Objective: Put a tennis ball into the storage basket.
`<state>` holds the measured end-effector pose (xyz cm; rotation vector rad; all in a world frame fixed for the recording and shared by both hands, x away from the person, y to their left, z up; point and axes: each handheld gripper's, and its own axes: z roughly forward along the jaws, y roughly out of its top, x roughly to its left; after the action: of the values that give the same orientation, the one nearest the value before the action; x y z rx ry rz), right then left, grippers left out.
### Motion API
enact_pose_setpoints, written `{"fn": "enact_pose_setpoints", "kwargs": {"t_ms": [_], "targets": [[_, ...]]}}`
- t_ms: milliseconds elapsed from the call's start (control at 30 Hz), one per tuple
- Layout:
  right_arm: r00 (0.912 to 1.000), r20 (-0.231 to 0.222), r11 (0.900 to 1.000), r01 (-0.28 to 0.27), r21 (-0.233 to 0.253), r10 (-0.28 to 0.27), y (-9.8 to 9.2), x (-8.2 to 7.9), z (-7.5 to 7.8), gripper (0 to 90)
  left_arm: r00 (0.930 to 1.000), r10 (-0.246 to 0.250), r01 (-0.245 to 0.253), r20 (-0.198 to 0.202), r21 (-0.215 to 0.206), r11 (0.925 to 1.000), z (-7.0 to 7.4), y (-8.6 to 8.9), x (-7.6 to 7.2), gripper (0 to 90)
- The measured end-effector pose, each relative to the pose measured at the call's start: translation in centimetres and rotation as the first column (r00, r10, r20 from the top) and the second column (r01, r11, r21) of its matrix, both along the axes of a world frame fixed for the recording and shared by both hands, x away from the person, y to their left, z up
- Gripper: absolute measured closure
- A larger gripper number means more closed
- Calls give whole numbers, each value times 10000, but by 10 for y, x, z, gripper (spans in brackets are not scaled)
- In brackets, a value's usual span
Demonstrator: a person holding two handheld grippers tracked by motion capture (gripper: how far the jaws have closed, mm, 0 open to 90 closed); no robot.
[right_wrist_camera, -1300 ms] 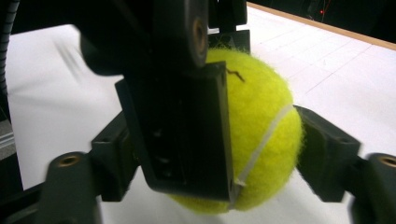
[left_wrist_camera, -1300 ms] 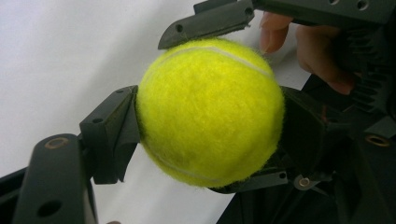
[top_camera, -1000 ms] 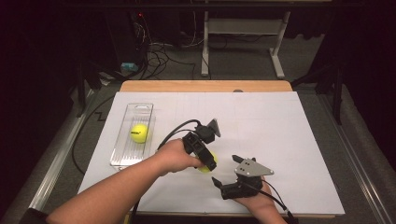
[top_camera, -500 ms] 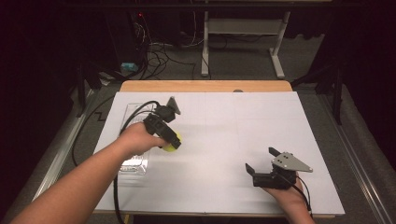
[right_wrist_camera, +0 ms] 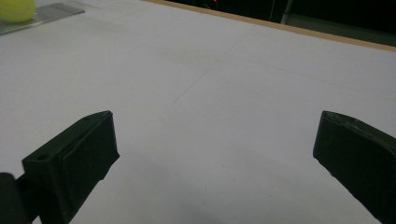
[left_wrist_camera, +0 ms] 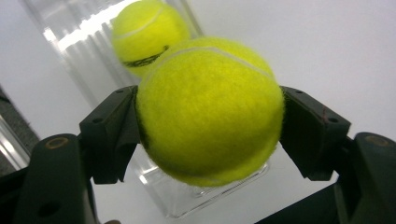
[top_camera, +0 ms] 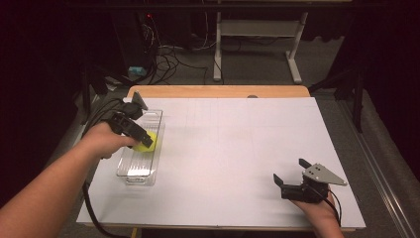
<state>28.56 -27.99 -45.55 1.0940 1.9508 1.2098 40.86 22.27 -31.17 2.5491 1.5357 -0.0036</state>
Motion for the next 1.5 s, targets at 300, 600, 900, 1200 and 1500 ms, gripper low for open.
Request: {"fn": "enact_pose_setpoints", "kwargs": {"t_ms": [300, 600, 900, 1200, 1500], "targets": [[10000, 10, 10000, -55, -9, 55, 2, 0, 0, 0, 9992, 44, -31, -391, 328, 9995, -23, 3, -3, 265], [10000, -39, 10000, -86, -20, 86, 3, 0, -1, 0, 9964, 90, -42, -839, 572, 9984, -53, 3, -2, 264], [9999, -66, 9999, -127, -41, 127, 6, 0, -2, 0, 9975, 86, -46, -702, 565, 9984, -55, 3, -4, 208], [9999, -22, 9999, -125, -5, 125, 4, 0, -1, 0, 9990, -390, 397, -198, 324, 9987, -31, -12, -6, 6], [10000, 46, 10000, -61, -17, 61, 2, 0, 0, 0, 9867, -1621, 1621, 141, -8, 9868, -41, -70, -8, 6]]}}
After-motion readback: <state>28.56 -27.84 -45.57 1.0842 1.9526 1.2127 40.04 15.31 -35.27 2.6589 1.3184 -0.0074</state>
